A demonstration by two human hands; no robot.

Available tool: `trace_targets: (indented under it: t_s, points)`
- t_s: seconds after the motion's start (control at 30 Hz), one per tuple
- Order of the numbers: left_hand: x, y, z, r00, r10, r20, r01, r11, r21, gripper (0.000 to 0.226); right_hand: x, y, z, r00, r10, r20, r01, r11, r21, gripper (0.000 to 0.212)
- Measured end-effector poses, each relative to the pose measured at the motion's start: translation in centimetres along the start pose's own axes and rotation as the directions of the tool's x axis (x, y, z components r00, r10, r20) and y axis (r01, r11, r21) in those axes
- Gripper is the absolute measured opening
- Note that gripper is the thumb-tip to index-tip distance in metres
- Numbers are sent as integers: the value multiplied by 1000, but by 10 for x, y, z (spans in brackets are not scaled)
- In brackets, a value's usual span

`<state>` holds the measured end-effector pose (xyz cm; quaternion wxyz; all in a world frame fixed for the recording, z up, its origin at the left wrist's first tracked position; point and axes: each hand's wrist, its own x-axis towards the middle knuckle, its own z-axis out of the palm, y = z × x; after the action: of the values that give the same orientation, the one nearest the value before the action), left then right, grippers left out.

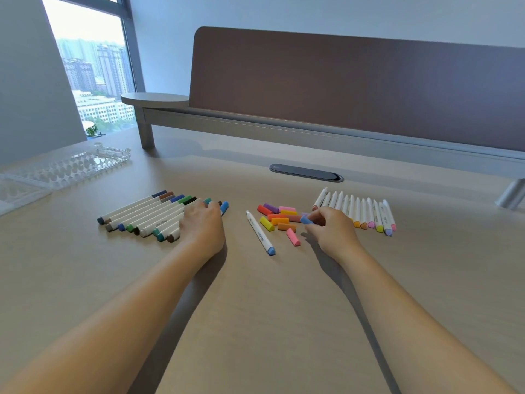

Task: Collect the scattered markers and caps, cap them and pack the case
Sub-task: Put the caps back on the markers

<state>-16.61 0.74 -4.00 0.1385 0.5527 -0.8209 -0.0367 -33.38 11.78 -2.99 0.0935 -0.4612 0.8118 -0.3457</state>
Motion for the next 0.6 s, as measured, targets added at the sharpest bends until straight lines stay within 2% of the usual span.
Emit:
trace_targets:
  t_s: [0.1, 0.2, 0.27, 0.37, 0.53, 0.6]
  points:
    - [-3, 16, -4, 997, 61, -54, -63, 997, -51, 31, -1, -2, -4, 1000, 3, -17, -1, 997, 79, 30]
    - [1, 40, -1, 996, 29, 86, -17, 990, -141, 35, -3, 0, -9, 1000, 21, -23, -17, 987, 162, 28]
    - [4, 53, 2, 980, -13, 201, 25, 998, -56, 38, -5, 3, -12, 999, 40, -33, -33, 979, 200, 25]
    - [7, 61, 1, 959, -41, 281, 26, 998, 56, 36, -8, 8, -17, 998, 58, -36, -48, 972, 231, 23]
    - [3, 59, -3, 949, -6, 316, -43, 988, 147, 35, -13, 12, -23, 997, 63, -34, -51, 963, 263, 19]
    - [0, 55, -2, 952, 28, 305, -71, 989, 131, 37, -15, 12, -23, 997, 68, -40, -52, 948, 314, 20]
